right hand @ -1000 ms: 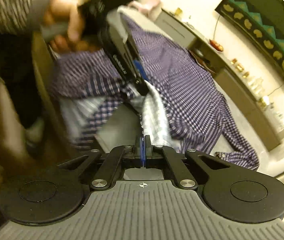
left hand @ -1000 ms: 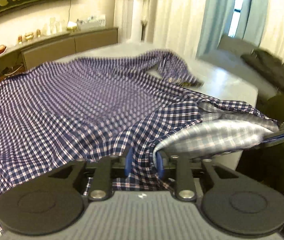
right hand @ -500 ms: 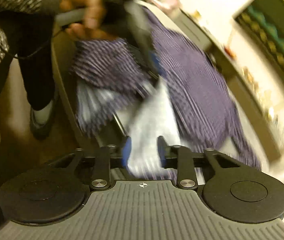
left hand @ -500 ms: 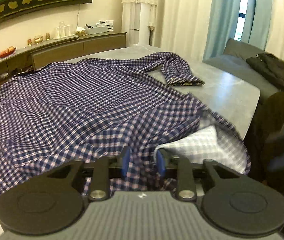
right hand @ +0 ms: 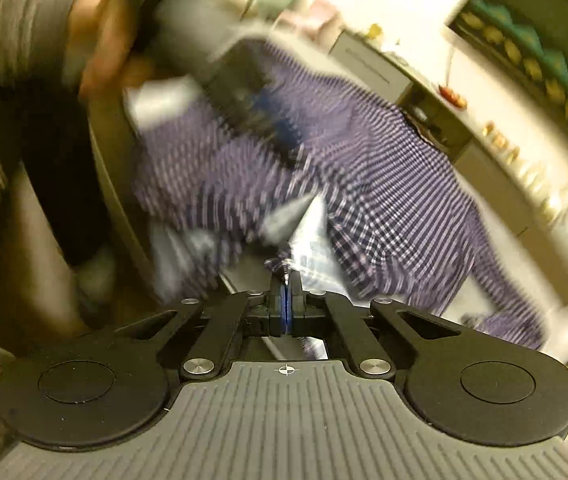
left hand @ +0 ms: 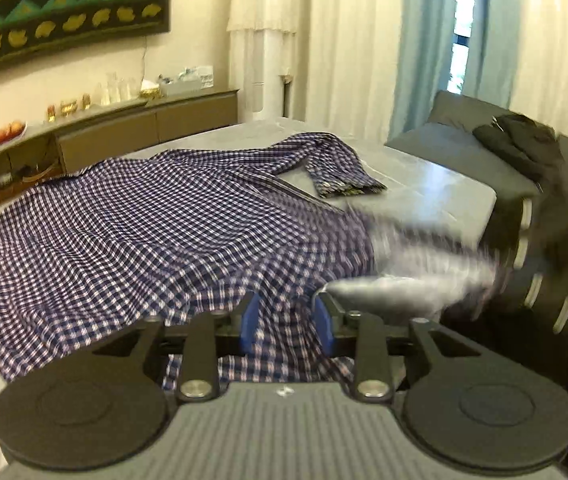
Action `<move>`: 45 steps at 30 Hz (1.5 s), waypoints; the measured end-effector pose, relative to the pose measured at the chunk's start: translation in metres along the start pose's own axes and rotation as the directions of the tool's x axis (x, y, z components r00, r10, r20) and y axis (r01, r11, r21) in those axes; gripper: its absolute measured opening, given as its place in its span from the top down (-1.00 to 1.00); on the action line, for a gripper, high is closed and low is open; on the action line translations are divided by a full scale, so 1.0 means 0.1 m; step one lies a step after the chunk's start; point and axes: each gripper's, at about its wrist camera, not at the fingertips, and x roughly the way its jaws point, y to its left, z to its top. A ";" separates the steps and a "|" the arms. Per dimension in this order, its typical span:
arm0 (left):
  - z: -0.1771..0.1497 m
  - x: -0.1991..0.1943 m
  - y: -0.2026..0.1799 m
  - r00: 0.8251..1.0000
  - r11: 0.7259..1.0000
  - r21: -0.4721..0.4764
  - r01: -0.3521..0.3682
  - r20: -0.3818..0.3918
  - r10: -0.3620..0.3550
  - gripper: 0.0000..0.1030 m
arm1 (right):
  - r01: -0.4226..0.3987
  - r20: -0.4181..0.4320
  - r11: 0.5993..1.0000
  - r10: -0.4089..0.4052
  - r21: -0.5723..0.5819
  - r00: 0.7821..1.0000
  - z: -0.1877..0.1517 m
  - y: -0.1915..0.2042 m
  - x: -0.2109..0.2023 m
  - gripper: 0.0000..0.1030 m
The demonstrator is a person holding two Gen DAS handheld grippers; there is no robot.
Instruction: Fold clothes
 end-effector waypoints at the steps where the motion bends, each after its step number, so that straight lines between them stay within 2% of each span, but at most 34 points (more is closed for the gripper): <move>1: -0.07 -0.04 -0.07 1.000 0.999 0.028 0.015 0.004 -0.015 0.22 | -0.020 0.019 0.998 0.018 0.066 1.000 -0.01 -0.12 -0.10 1.00; 4: -0.27 0.03 -0.31 0.998 0.992 0.106 0.063 -0.032 -0.060 0.11 | -0.071 0.044 0.968 0.063 0.239 0.997 -0.17 -0.47 -0.23 1.00; 5: -0.32 0.09 -0.39 0.998 0.989 0.137 0.056 -0.050 -0.050 0.11 | -0.081 0.043 0.954 0.071 0.288 0.997 -0.23 -0.56 -0.23 1.00; 7: -0.41 0.23 -0.54 0.997 0.977 0.211 0.011 -0.082 0.007 0.08 | -0.107 0.043 0.917 0.098 0.383 0.994 -0.34 -0.67 -0.16 1.00; 8: -0.45 0.29 -0.59 0.994 0.964 0.261 -0.041 -0.086 0.066 0.08 | -0.127 0.042 0.900 0.121 0.418 0.992 -0.39 -0.70 -0.13 1.00; 9: -0.49 0.35 -0.64 0.988 0.944 0.314 -0.099 -0.085 0.131 0.17 | -0.146 0.040 0.887 0.143 0.439 0.989 -0.41 -0.71 -0.10 1.00; 10: -0.52 0.37 -0.68 0.983 0.927 0.350 -0.136 -0.069 0.170 0.45 | -0.158 0.026 0.883 0.164 0.443 0.986 -0.46 -0.72 -0.07 1.00; 11: -0.51 0.35 -0.68 0.982 0.922 0.356 -0.151 -0.056 0.183 0.72 | -0.170 0.012 0.879 0.184 0.446 0.983 -0.50 -0.72 -0.05 1.00; 12: -0.49 0.32 -0.67 0.981 0.923 0.350 -0.161 -0.047 0.189 0.93 | -0.131 -0.048 0.908 0.163 0.397 0.985 -0.52 -0.65 0.01 1.00; 13: -0.47 0.29 -0.65 0.980 0.923 0.345 -0.171 -0.038 0.196 0.96 | -0.091 -0.109 0.935 0.136 0.343 0.985 -0.53 -0.58 0.07 1.00; 15: -0.40 0.18 -0.57 0.983 0.945 0.275 -0.177 -0.004 0.186 0.96 | -0.015 -0.215 0.978 0.061 0.207 0.975 -0.52 -0.40 0.18 0.99; 17: -0.33 0.04 -0.46 0.984 0.966 0.192 -0.176 0.024 0.175 0.96 | 0.040 -0.232 0.992 -0.011 0.120 0.973 -0.47 -0.28 0.20 0.79; 20: -0.22 -0.13 -0.38 0.986 0.983 0.096 -0.160 0.062 0.154 0.96 | 0.102 -0.113 0.994 -0.106 -0.039 0.988 -0.31 0.00 0.10 0.22; 22: -0.15 -0.15 -0.32 0.985 0.985 0.065 -0.158 0.076 0.153 0.96 | 0.110 -0.046 0.976 -0.121 -0.190 0.992 -0.24 0.30 0.16 0.19; 24: -0.12 -0.18 -0.25 0.983 0.983 0.065 -0.172 0.078 0.166 0.96 | 0.105 -0.008 0.924 -0.116 -0.369 0.993 -0.20 0.68 0.30 0.21; 25: -0.11 -0.18 -0.24 0.982 0.982 0.064 -0.176 0.079 0.171 0.96 | 0.105 -0.014 0.876 -0.126 -0.470 0.992 -0.25 0.83 0.44 0.22; 27: -0.07 -0.20 -0.23 0.980 0.981 0.063 -0.185 0.082 0.180 0.96 | 0.111 -0.023 0.757 -0.164 -0.644 0.986 -0.36 1.11 0.72 0.31; 29: -0.07 -0.25 -0.21 0.981 0.984 0.047 -0.174 0.098 0.168 0.96 | 0.105 -0.033 0.683 -0.186 -0.723 0.982 -0.46 1.19 0.93 0.38; 32: -0.06 -0.27 -0.19 0.980 0.986 0.044 -0.162 0.121 0.156 0.95 | 0.146 -0.026 0.582 -0.278 -0.800 0.960 -0.57 1.17 1.16 0.44; 34: -0.09 -0.27 -0.18 0.980 0.986 0.045 -0.159 0.127 0.152 0.95 | 0.164 -0.022 0.566 -0.307 -0.808 0.952 -0.58 1.08 1.20 0.50; 35: -0.10 -0.27 -0.18 0.980 0.987 0.044 -0.157 0.128 0.151 0.95 | 0.146 -0.043 0.588 -0.295 -0.796 0.954 -0.56 1.03 1.18 0.59; 36: -0.12 -0.26 -0.17 0.981 0.987 0.042 -0.155 0.128 0.149 0.95 | 0.128 -0.064 0.610 -0.282 -0.782 0.957 -0.54 0.99 1.16 0.84; 37: -0.13 -0.26 -0.17 0.980 0.987 0.038 -0.157 0.129 0.151 0.95 | 0.111 -0.078 0.651 -0.255 -0.751 0.964 -0.49 0.93 1.10 0.99; 42: -0.13 -0.33 -0.09 0.976 0.987 0.016 -0.161 0.154 0.156 0.95 | 0.015 -0.124 0.827 -0.102 -0.563 0.987 -0.24 0.66 0.75 1.00; 44: -0.11 -0.37 -0.05 0.973 0.987 0.001 -0.158 0.170 0.156 0.95 | -0.063 -0.083 0.930 0.035 -0.362 0.996 -0.05 0.40 0.50 1.00; 45: -0.10 -0.38 -0.04 0.972 0.988 -0.007 -0.156 0.178 0.155 0.95 | -0.109 -0.051 0.961 0.100 -0.255 0.994 0.04 0.27 0.38 1.00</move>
